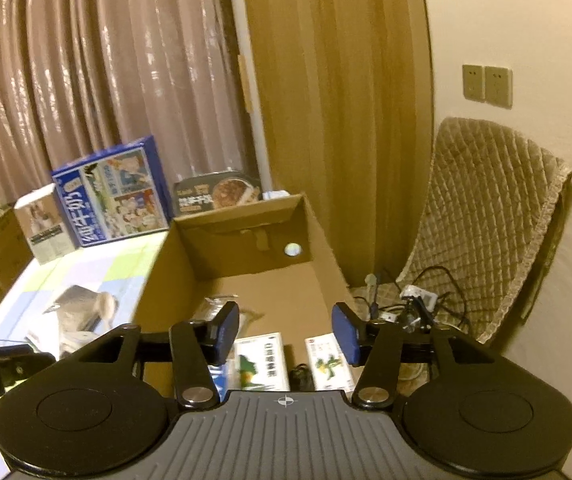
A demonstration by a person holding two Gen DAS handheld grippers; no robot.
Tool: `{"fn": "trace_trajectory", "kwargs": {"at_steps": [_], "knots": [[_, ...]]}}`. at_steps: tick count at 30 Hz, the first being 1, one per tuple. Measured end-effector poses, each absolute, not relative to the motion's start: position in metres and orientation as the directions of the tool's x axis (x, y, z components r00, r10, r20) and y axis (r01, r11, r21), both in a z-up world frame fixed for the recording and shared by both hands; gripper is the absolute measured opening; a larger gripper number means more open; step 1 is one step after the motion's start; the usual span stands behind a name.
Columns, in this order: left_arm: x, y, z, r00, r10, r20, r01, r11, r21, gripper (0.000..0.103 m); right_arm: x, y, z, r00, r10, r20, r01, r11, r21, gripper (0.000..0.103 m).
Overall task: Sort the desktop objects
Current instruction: 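Move both tools back toward the foil pouch and white lidded box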
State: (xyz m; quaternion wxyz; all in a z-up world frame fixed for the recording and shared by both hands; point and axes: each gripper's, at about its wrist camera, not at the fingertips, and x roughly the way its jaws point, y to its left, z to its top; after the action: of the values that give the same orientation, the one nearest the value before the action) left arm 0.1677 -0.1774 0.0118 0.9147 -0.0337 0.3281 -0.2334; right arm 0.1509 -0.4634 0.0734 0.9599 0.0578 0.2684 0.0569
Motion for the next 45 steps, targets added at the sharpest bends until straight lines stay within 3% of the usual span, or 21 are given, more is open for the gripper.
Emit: {"fn": "trace_trajectory", "kwargs": {"at_steps": [9,17,21,26,28,37,45], "knots": [[0.137,-0.14,0.024,0.709,-0.408,-0.576,0.361,0.911,-0.201,0.053,0.128,-0.415,0.083,0.819,0.245,-0.519,-0.176,0.968,0.179,0.068],[0.118,-0.097,0.031,0.74,-0.357,-0.571,0.307,0.934,-0.186,0.065,0.112,-0.363,0.083,0.781,0.342,-0.522,-0.284,0.94,0.191,0.095],[0.111,-0.074,0.033,0.753,-0.325,-0.573,0.274,0.945,-0.176,0.069,0.108,-0.342,0.079,0.763,0.368,-0.531,-0.317,0.93,0.188,0.101],[0.106,-0.045,0.033,0.761,-0.286,-0.582,0.235,0.958,-0.164,0.081,0.107,-0.313,0.068,0.728,0.396,-0.56,-0.359,0.916,0.181,0.101],[0.105,-0.035,0.034,0.77,-0.267,-0.58,0.222,0.964,-0.149,0.092,0.108,-0.302,0.063,0.711,0.409,-0.571,-0.373,0.909,0.186,0.101],[0.117,0.005,0.022,0.769,-0.191,-0.61,0.171,0.981,-0.091,0.101,0.116,-0.27,0.04,0.657,0.431,-0.619,-0.425,0.889,0.17,0.101],[0.147,0.019,0.005,0.754,-0.157,-0.638,0.202,0.979,-0.002,0.101,0.14,-0.245,0.019,0.62,0.444,-0.647,-0.454,0.875,0.166,0.101]]}}
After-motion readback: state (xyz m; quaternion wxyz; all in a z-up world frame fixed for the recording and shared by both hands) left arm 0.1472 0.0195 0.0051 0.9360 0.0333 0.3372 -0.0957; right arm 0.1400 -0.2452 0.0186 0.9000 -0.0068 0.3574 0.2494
